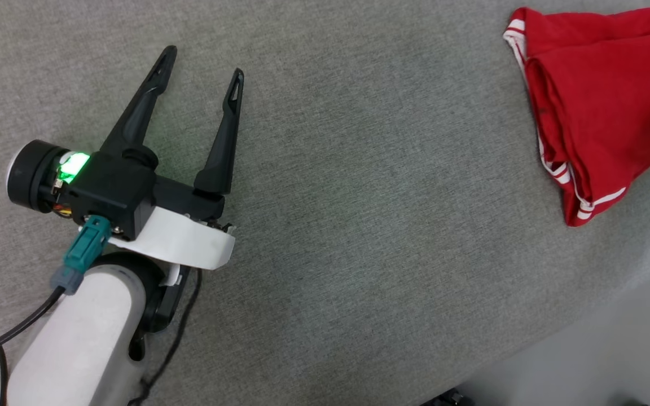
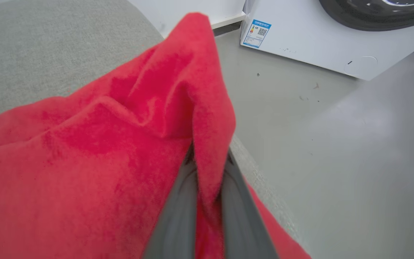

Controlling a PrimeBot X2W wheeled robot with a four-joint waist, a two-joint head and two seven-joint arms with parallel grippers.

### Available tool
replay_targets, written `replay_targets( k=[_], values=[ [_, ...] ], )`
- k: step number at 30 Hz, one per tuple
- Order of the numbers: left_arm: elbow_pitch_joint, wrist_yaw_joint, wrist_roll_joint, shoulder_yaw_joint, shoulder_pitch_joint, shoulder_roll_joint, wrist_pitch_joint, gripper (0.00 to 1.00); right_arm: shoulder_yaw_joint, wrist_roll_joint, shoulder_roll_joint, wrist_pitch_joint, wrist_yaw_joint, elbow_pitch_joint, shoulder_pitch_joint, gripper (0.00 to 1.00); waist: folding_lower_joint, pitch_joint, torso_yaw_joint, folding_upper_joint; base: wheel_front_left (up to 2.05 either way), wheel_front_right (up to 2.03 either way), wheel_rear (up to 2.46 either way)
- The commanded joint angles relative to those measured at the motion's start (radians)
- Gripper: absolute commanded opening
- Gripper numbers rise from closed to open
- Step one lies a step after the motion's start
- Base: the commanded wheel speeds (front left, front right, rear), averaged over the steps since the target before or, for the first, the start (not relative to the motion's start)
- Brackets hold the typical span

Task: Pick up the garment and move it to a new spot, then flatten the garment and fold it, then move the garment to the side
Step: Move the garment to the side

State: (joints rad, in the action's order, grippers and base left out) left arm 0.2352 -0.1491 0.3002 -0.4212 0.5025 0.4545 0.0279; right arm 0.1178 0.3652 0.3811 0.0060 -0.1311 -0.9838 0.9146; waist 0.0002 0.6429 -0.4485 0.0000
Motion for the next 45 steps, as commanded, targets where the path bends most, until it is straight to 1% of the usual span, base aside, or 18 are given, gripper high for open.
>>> replay_targets(
  k=[1, 2, 4, 8, 12, 14, 16, 20, 24, 27, 29, 31, 37, 42, 45],
  values=[
    [-0.002, 0.003, -0.004, -0.003, 0.012, -0.003, 0.001, 1.00, 0.008, -0.014, -0.005, -0.030, 0.001, -0.023, 0.020, 0.32, -0.0002, 0.006, 0.008, 0.0000, 0.00, 0.00, 0.00],
    [-0.004, 0.001, -0.002, -0.004, 0.012, -0.005, 0.004, 1.00, 0.015, -0.023, -0.007, -0.054, 0.001, -0.043, 0.021, 1.00, -0.0002, 0.006, 0.011, 0.0000, 0.00, 0.00, 0.00],
    [-0.011, -0.004, 0.002, -0.004, 0.007, -0.009, 0.011, 1.00, 0.028, -0.035, -0.012, -0.105, 0.001, -0.076, 0.025, 1.00, -0.0002, 0.001, 0.017, 0.0000, 0.00, 0.00, 0.00],
    [-0.030, -0.008, 0.014, -0.006, -0.017, -0.019, 0.029, 1.00, 0.040, -0.067, -0.002, -0.211, 0.001, -0.110, 0.012, 1.00, -0.0002, -0.028, 0.030, 0.0000, 0.00, 0.00, 0.00],
    [-0.055, -0.008, 0.030, -0.011, -0.035, -0.039, 0.057, 1.00, 0.052, -0.053, 0.007, -0.247, 0.001, -0.102, -0.017, 1.00, -0.0002, -0.071, 0.051, 0.0000, 0.00, 0.00, 0.00],
    [-0.081, -0.008, 0.046, -0.015, -0.052, -0.058, 0.083, 1.00, 0.066, -0.034, 0.009, -0.261, 0.001, -0.084, -0.048, 1.00, -0.0002, -0.112, 0.068, 0.0000, 0.00, 0.00, 0.00],
    [-0.108, -0.012, 0.064, -0.018, -0.075, -0.081, 0.110, 1.00, 0.058, -0.024, 0.004, -0.266, 0.001, -0.055, -0.091, 1.00, -0.0002, -0.158, 0.084, 0.0000, 0.00, 0.00, 0.00],
    [-0.169, -0.017, 0.102, -0.022, -0.131, -0.123, 0.166, 1.00, 0.051, -0.008, -0.006, -0.270, 0.001, 0.036, -0.205, 1.00, -0.0002, -0.264, 0.121, 0.0000, 0.00, 0.00, 0.00],
    [-0.221, -0.025, 0.134, -0.014, -0.194, -0.155, 0.200, 1.00, 0.053, -0.007, -0.028, -0.270, 0.001, 0.166, -0.357, 1.00, -0.0002, -0.364, 0.166, 0.0000, 0.00, 0.00, 0.00],
    [-0.242, -0.035, 0.150, -0.004, -0.237, -0.167, 0.213, 1.00, 0.046, -0.007, -0.057, -0.270, 0.001, 0.260, -0.468, 1.00, -0.0002, -0.414, 0.201, 0.0000, 0.00, 0.00, 0.00],
    [-0.257, -0.034, 0.158, 0.002, -0.259, -0.170, 0.219, 1.00, 0.039, -0.007, -0.084, -0.268, 0.001, 0.321, -0.539, 1.00, -0.0002, -0.440, 0.231, 0.0000, 0.00, 0.00, 0.00],
    [-0.270, -0.042, 0.162, 0.010, -0.281, -0.172, 0.224, 1.00, 0.028, -0.007, -0.105, -0.259, 0.001, 0.384, -0.593, 1.00, -0.0002, -0.464, 0.257, 0.0000, 0.00, 0.00, 0.00],
    [-0.296, -0.044, 0.169, 0.039, -0.326, -0.162, 0.232, 1.00, -0.029, -0.026, -0.182, -0.191, 0.001, 0.572, -0.709, 1.00, -0.0002, -0.518, 0.334, 0.0000, 0.00, 0.00, 0.00],
    [-0.300, -0.032, 0.172, 0.074, -0.348, -0.143, 0.236, 1.00, -0.070, -0.071, -0.222, -0.150, 0.001, 0.716, -0.767, 1.00, -0.0002, -0.548, 0.395, 0.0000, 0.00, 0.00, 0.00],
    [-0.299, -0.019, 0.178, 0.107, -0.365, -0.122, 0.238, 1.00, -0.087, -0.096, -0.237, -0.131, 0.001, 0.796, -0.789, 1.00, -0.0002, -0.562, 0.415, 0.0000, 0.00, 0.00, 0.00]
  ],
)
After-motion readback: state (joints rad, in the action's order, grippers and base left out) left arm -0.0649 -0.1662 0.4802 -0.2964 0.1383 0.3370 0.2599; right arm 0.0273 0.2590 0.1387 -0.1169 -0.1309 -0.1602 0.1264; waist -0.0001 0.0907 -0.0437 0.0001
